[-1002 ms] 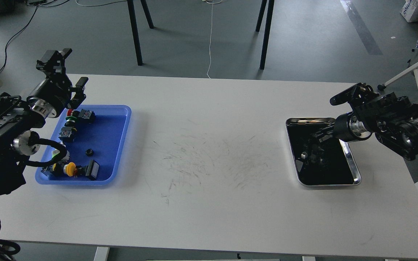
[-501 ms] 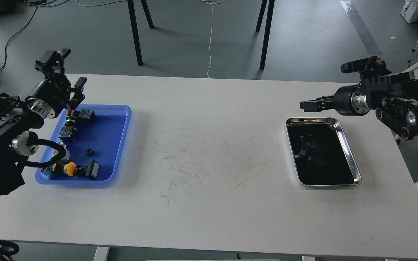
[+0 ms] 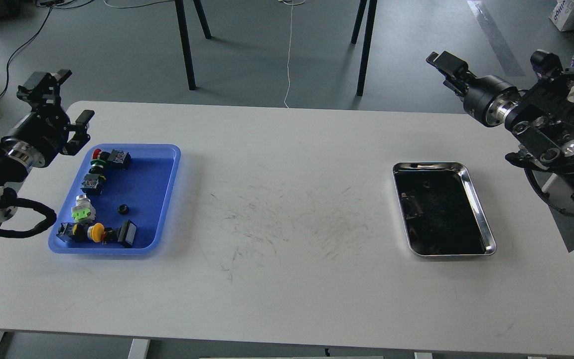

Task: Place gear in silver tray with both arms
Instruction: 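Raise the right gripper up and away from the silver tray, then move the left gripper down into the blue tray toward a small black gear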

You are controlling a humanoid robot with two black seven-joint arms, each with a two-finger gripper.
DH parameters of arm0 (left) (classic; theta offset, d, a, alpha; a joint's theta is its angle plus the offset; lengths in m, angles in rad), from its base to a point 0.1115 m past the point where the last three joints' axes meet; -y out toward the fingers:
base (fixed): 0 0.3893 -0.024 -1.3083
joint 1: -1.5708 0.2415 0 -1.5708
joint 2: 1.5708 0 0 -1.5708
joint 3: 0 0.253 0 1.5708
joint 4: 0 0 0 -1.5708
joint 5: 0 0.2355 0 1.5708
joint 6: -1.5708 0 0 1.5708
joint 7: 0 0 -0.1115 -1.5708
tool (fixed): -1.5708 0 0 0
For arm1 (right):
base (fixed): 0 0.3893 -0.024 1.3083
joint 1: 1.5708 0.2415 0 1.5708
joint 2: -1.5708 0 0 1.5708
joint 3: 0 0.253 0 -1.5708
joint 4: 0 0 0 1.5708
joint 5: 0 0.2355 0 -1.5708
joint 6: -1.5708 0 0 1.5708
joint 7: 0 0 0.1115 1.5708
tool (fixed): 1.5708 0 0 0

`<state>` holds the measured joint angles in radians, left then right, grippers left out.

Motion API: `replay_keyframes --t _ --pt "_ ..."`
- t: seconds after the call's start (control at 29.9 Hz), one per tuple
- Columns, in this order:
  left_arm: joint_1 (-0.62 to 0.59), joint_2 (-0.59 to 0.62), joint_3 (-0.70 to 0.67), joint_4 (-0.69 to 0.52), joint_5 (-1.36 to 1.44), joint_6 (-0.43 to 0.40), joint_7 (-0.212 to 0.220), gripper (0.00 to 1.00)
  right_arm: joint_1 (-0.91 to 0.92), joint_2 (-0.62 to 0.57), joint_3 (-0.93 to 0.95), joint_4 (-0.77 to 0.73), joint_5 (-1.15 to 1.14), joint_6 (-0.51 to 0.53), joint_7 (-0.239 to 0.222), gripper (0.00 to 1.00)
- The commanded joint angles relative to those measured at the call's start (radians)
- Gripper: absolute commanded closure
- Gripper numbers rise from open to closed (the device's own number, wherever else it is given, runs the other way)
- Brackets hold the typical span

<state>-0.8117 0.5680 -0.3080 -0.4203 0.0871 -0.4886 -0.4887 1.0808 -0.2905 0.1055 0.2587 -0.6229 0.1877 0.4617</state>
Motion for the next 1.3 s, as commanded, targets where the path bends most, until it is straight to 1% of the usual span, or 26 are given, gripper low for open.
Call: replay_keyframes --t 0.0,0.07,0.13,0.23,0.33,0.4,0.5,0.6,0.67,0.87,0.97,1.04,1.1,1.17,1.27 --pt "0.035 0.049 0.0 -0.092 0.002 0.0 0.0 0.01 -0.027 0.03 0.026 -0.007 0.126 -0.004 -0.001 0.16" --pt "0.042 0.076 -0.013 -0.118 -0.016 0.0 0.0 0.01 -0.044 0.037 0.028 -0.007 0.178 -0.01 -0.001 0.16" --pt "0.043 0.084 -0.029 -0.12 -0.03 0.0 0.0 0.01 -0.054 0.051 0.031 -0.007 0.215 -0.025 -0.001 0.16" --pt "0.051 0.101 -0.033 -0.161 -0.018 0.0 0.0 0.01 -0.064 0.073 0.033 -0.007 0.229 -0.033 -0.001 0.16" --pt "0.052 0.144 -0.02 -0.19 0.003 0.0 0.0 0.01 -0.074 0.086 0.037 -0.007 0.229 -0.037 -0.001 0.16" --pt "0.051 0.171 -0.019 -0.21 0.092 0.0 0.0 0.01 -0.081 0.088 0.049 -0.006 0.229 -0.042 -0.001 0.16" --pt "0.052 0.223 -0.022 -0.271 0.287 0.0 0.0 0.01 -0.084 0.088 0.06 -0.006 0.229 -0.042 -0.001 0.16" --pt "0.058 0.288 -0.04 -0.382 0.478 0.0 0.0 0.01 -0.084 0.09 0.059 -0.006 0.229 -0.042 -0.001 0.16" --pt "0.062 0.306 -0.031 -0.425 0.563 0.0 0.0 0.01 -0.084 0.093 0.059 -0.006 0.229 -0.042 -0.001 0.16" --pt "0.052 0.314 -0.043 -0.452 0.891 0.0 0.0 0.01 -0.084 0.093 0.056 -0.006 0.227 -0.042 -0.001 0.16" --pt "0.057 0.306 -0.029 -0.472 0.974 0.004 0.0 0.01 -0.084 0.093 0.056 -0.006 0.227 -0.04 -0.001 0.16" --pt "0.049 0.311 -0.029 -0.477 1.028 0.039 0.0 0.01 -0.082 0.096 0.053 -0.004 0.227 -0.04 -0.001 0.16" --pt "0.063 0.317 -0.023 -0.494 1.06 0.033 0.0 0.01 -0.082 0.093 0.049 -0.004 0.227 -0.04 -0.001 0.16" --pt "0.063 0.326 -0.014 -0.5 1.065 0.002 0.0 0.01 -0.082 0.093 0.046 -0.004 0.227 -0.039 -0.001 0.16" --pt "0.059 0.332 0.024 -0.509 1.103 0.0 0.0 0.02 -0.082 0.093 0.043 -0.004 0.227 -0.037 -0.001 0.16"
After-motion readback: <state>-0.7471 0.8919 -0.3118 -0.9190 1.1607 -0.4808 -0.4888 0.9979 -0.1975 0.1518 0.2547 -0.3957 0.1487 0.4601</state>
